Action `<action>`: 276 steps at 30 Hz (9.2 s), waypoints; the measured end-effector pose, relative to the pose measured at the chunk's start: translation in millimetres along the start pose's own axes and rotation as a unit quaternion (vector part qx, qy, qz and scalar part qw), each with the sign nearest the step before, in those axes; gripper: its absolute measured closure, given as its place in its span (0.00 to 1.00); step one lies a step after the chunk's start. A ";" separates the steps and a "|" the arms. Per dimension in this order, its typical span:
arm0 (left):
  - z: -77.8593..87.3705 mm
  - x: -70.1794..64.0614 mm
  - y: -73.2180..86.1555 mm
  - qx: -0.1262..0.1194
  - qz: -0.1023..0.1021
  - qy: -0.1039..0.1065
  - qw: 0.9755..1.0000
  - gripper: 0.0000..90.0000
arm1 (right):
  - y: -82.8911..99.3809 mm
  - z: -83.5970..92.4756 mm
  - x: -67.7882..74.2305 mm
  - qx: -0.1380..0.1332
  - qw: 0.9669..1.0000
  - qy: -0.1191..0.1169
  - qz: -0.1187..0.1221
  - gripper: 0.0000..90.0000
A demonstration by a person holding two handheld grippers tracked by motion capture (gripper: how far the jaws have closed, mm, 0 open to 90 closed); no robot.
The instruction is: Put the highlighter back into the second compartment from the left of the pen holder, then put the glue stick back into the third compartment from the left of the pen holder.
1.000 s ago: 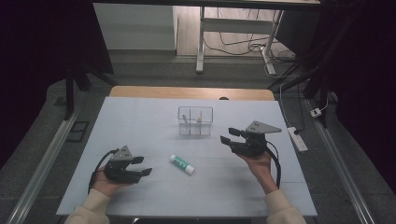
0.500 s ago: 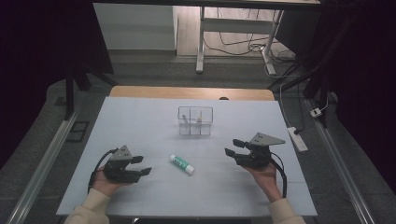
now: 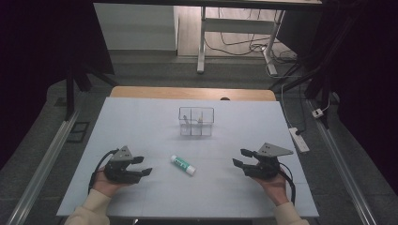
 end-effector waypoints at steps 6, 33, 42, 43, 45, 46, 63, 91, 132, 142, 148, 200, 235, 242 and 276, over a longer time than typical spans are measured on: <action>-0.1 -0.3 -0.6 0.001 -0.003 -0.002 1.000 0.43 | 7.4 4.2 -4.1 0.000 1.000 0.004 -0.007 0.49; -25.9 -14.5 -71.7 0.077 -0.192 0.047 0.977 0.43 | 20.0 16.9 -13.8 0.007 1.000 0.017 -0.013 0.48; -59.9 -22.9 -89.7 0.131 -0.250 0.082 0.956 0.44 | 25.1 12.8 -14.9 0.022 1.000 0.012 -0.015 0.48; -62.7 -23.6 -90.7 0.136 -0.253 0.085 0.954 0.44 | 25.9 12.6 -15.2 0.025 1.000 0.011 -0.016 0.47; -66.9 -24.6 -92.1 0.143 -0.258 0.091 0.951 0.44 | 26.8 11.7 -15.3 0.027 0.999 0.011 -0.016 0.47; -68.7 -24.8 -92.7 0.145 -0.261 0.093 0.950 0.43 | 26.9 11.2 -15.1 0.026 0.999 0.010 -0.017 0.47; -92.5 -22.1 -94.0 0.192 -0.313 0.133 0.920 0.40 | 29.9 8.5 -15.0 0.039 0.999 0.008 -0.018 0.47; -106.0 -19.6 -83.8 0.236 -0.382 0.166 0.878 0.73 | 29.7 9.3 -15.4 0.038 0.999 0.005 -0.021 0.47; -46.8 -33.6 -70.7 0.007 -0.187 0.111 0.976 0.73 | 22.5 9.0 -10.7 0.017 1.000 0.001 -0.026 0.46; -54.2 -48.0 -69.2 -0.013 -0.176 0.102 0.979 0.73 | 13.0 0.1 0.7 0.005 0.999 -0.015 -0.030 0.43; -58.7 -52.6 -68.9 -0.023 -0.166 0.098 0.981 0.73 | 7.1 -9.8 8.8 -0.003 0.999 -0.029 -0.036 0.41; -78.0 -76.5 -75.8 -0.039 -0.146 0.088 0.985 0.73 | -35.4 -79.8 69.6 -0.018 0.992 -0.117 -0.036 0.49; -40.8 -41.8 -50.6 -0.034 -0.055 0.034 0.997 0.45 | -57.1 -48.9 51.0 -0.078 0.992 -0.090 -0.027 0.71; -24.8 -30.8 -32.4 -0.032 -0.038 0.019 0.999 0.43 | -72.6 -39.0 34.9 -0.096 0.993 -0.069 -0.029 0.71; 1.9 -4.0 2.8 -0.032 0.005 -0.003 0.999 0.39 | -148.1 -85.5 -38.0 -0.063 0.996 0.053 -0.029 0.71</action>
Point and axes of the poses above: each handheld gripper's, and its own axes: z roughly backward along the jaws, y roughly out of its underside, x roughly to its left, the point moved 6 cm from there along -z, roughly forward along the jaws, and after that the axes turned 2 degrees about z, right-handed, at the moved point
